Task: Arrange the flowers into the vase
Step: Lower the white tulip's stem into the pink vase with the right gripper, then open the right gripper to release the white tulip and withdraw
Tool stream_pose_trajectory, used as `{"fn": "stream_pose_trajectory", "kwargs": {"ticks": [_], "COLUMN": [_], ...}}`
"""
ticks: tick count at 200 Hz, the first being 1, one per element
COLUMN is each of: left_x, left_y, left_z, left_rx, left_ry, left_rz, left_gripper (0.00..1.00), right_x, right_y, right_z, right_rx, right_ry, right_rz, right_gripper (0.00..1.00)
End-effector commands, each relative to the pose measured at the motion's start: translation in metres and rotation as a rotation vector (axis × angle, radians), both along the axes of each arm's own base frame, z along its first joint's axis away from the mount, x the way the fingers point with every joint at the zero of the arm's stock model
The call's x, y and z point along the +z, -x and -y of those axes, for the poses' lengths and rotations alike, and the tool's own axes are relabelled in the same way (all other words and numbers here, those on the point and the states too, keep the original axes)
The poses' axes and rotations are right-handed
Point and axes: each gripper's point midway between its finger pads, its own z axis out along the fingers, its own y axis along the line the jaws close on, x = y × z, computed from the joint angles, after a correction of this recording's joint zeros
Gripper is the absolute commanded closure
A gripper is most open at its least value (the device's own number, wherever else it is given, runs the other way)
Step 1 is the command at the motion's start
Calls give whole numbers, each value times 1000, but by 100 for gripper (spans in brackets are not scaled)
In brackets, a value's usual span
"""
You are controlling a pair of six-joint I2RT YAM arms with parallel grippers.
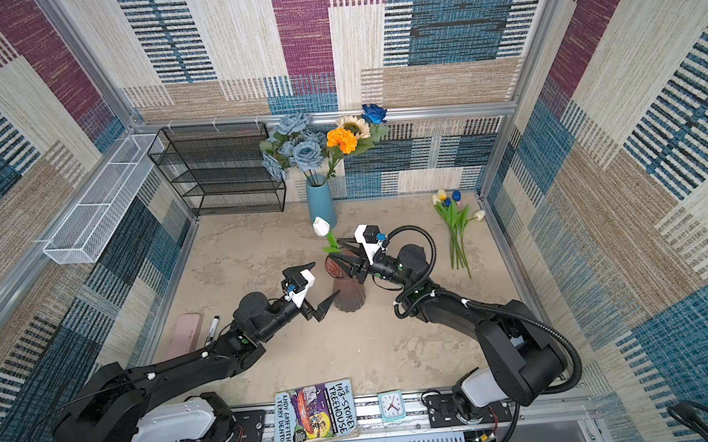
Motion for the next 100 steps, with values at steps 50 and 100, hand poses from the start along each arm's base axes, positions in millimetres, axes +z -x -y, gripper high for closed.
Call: {"fn": "stream_pose_trajectory", "kwargs": {"ticks": [50,100], "left_x": [21,29], "left_y": [8,34], "left_z": [-10,-28], "left_rx": [11,-5], "left_ry": [16,-15], "left_rz": [54,81], "left_gripper": [0,0], "right_x": [35,57], "right_y": [-6,-70], "right_z": [33,111], "right_rx": [-223,-583], "right_ry": [1,15], "right_rz": [127,-31], "right_gripper": [28,31]}}
